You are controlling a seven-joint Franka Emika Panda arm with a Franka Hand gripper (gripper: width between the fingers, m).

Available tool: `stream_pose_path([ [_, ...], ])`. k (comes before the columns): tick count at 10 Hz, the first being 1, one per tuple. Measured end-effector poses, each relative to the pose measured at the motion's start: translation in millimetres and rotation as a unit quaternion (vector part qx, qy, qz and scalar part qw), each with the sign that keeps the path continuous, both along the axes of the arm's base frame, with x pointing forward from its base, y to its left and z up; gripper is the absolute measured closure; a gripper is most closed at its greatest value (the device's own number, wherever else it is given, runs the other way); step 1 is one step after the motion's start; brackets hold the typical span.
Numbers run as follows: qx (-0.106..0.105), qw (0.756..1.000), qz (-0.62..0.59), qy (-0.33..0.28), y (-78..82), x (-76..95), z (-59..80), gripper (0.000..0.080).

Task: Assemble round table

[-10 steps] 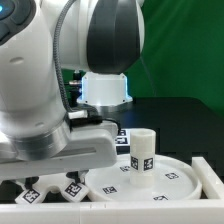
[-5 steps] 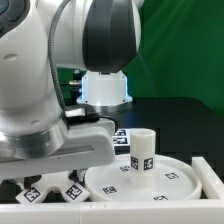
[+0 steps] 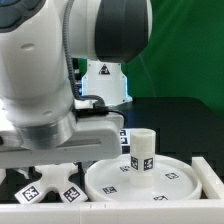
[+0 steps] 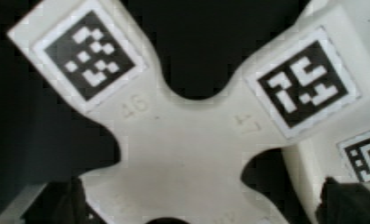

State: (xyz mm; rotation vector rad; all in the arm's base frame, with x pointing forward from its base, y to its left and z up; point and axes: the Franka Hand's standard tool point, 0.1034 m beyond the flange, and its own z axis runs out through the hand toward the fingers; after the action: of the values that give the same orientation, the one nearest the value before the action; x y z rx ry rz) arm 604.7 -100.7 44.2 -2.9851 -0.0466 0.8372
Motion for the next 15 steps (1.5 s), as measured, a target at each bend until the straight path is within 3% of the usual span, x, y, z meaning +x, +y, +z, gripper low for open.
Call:
stream_pose_path([
  [5, -0.003, 1.0, -0.007, 0.0, 0.6, -0.1, -2.3, 0.015],
  [7, -0.022, 0.999, -0.035, 0.016, -14.0, -8.7, -7.9, 0.015],
  [8, -0.041, 0.997, -0.064, 0.019, -16.7, -10.3, -8.2, 0.015],
  [9, -0.046, 0.996, -0.074, 0.021, -15.8, -11.5, -9.3, 0.015],
  [15, -0.047, 0.996, -0.075, 0.021, -15.1, -11.5, -10.0, 0.015],
])
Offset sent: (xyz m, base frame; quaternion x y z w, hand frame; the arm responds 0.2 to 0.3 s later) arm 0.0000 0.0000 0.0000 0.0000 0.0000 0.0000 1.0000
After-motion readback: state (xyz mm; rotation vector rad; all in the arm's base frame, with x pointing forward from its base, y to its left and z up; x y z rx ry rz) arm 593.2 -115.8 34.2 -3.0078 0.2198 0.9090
